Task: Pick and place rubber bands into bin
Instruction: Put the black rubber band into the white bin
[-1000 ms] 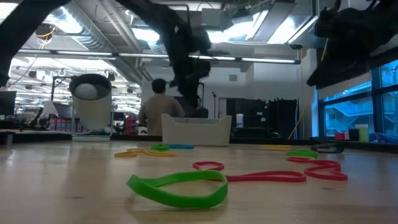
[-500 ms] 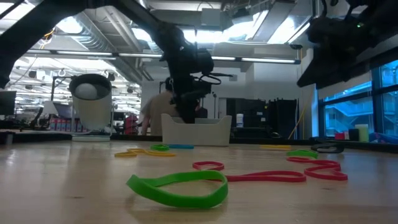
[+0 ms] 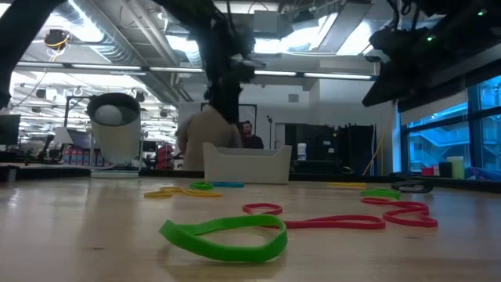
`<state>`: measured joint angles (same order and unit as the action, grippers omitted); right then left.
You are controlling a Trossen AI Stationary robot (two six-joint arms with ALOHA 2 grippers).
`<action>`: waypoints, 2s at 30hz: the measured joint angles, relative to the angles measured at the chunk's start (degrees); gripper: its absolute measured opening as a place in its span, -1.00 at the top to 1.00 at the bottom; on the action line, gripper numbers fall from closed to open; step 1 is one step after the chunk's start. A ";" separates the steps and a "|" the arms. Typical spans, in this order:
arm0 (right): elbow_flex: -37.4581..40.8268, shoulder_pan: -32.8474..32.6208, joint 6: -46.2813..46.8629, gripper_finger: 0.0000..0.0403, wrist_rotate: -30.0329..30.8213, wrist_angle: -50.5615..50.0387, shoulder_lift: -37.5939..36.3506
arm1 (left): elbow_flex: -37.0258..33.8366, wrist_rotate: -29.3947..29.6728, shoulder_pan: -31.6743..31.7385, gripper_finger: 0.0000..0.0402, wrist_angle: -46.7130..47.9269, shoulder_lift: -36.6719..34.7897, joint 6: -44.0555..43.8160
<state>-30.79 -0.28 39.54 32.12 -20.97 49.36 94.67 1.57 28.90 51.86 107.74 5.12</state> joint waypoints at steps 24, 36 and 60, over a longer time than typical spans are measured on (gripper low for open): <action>-22.98 36.02 -10.48 0.08 -11.19 -24.61 27.24 | -26.84 -2.50 -15.19 0.99 -11.40 -24.68 -24.91; -21.38 52.26 -18.86 0.08 -17.74 -24.95 41.62 | -38.31 5.30 -25.64 0.99 -18.30 -35.06 -35.20; -20.52 49.27 -14.74 0.94 -21.05 -30.13 42.63 | -57.37 6.33 -27.73 0.99 -26.71 -55.08 -32.40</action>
<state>-51.31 49.00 24.79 11.07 -51.10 91.99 37.31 7.90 1.17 25.14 52.66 -27.29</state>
